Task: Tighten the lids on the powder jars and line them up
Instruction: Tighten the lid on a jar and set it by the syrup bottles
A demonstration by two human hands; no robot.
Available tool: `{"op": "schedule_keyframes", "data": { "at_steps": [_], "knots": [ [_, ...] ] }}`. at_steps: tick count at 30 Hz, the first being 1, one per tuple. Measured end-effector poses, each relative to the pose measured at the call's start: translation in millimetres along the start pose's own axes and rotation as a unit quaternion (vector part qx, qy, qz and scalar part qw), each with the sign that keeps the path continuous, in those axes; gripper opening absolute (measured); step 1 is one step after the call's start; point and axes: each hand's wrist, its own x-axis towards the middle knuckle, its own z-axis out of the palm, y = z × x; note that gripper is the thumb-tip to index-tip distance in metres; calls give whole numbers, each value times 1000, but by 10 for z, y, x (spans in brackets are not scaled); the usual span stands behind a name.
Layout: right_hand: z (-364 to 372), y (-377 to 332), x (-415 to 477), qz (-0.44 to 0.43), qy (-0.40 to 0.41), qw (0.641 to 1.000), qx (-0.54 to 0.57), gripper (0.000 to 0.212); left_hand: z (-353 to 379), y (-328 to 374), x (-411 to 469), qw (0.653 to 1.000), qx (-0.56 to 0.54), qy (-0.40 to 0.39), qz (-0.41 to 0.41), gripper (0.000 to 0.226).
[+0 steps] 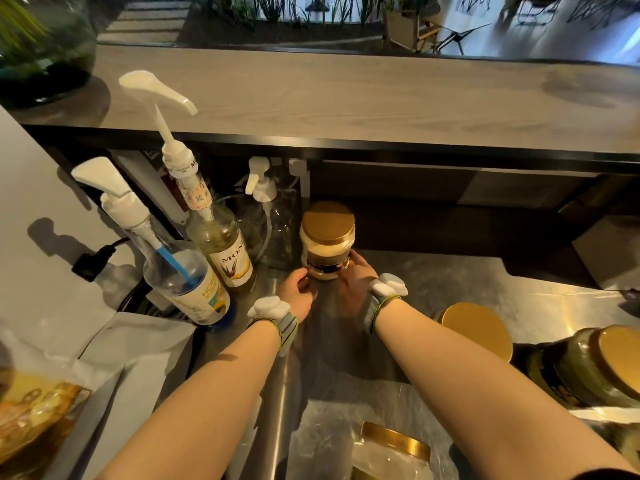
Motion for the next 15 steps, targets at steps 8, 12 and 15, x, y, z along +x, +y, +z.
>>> {"op": "schedule_keyframes", "data": {
  "at_steps": [8,12,15],
  "knots": [
    [68,-53,-10,24,22,999,30,45,-7,43,129,999,-41,-20,-20,67],
    [51,-21,19,-4,-12,999,-31,45,5,85,145,995,-96,-16,-19,64],
    [82,-9,-12,-22,-45,996,-78,47,29,88,180,984,-172,-4,-41,62]
  ]
}}
